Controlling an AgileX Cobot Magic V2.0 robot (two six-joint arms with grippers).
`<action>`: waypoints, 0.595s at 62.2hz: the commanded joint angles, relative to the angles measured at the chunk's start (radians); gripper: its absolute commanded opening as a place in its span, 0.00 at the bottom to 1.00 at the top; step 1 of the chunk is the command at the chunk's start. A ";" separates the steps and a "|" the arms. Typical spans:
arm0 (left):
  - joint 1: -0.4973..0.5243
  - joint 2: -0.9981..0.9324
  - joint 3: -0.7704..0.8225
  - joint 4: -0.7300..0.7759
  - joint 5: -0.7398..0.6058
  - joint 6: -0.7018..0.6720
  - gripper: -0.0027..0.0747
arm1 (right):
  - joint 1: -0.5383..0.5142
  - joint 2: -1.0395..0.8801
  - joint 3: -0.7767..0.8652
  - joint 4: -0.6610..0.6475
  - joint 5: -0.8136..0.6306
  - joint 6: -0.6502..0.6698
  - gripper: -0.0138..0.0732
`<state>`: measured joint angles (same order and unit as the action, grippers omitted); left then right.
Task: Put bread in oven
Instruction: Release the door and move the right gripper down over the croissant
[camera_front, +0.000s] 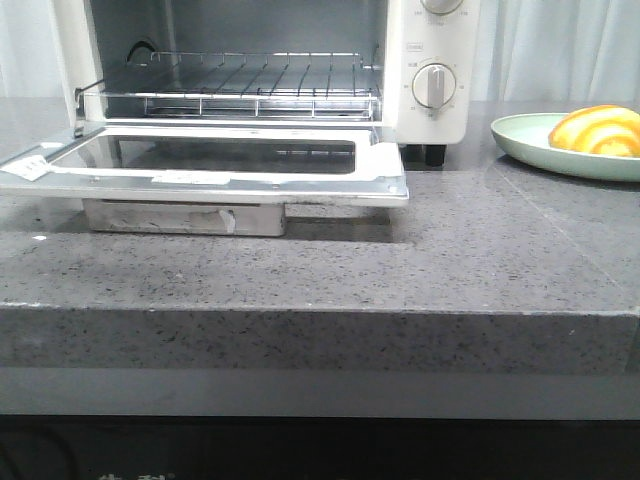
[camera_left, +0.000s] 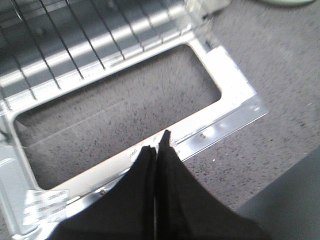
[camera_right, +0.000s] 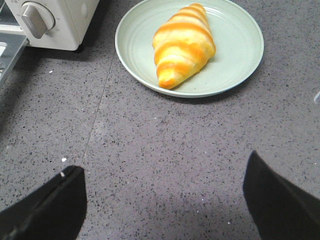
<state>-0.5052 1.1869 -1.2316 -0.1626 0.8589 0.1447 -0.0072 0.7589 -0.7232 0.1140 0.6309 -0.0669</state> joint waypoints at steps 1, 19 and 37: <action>0.016 -0.091 0.004 0.050 -0.040 -0.055 0.01 | -0.001 0.022 -0.057 -0.005 -0.054 0.021 0.90; 0.032 -0.265 0.150 0.074 -0.040 -0.062 0.01 | -0.005 0.268 -0.283 -0.006 0.087 0.045 0.90; 0.032 -0.297 0.168 0.074 -0.038 -0.062 0.01 | -0.073 0.581 -0.542 -0.002 0.238 0.078 0.90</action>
<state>-0.4755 0.8995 -1.0397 -0.0836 0.8830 0.0941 -0.0623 1.2845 -1.1756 0.1140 0.8790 0.0000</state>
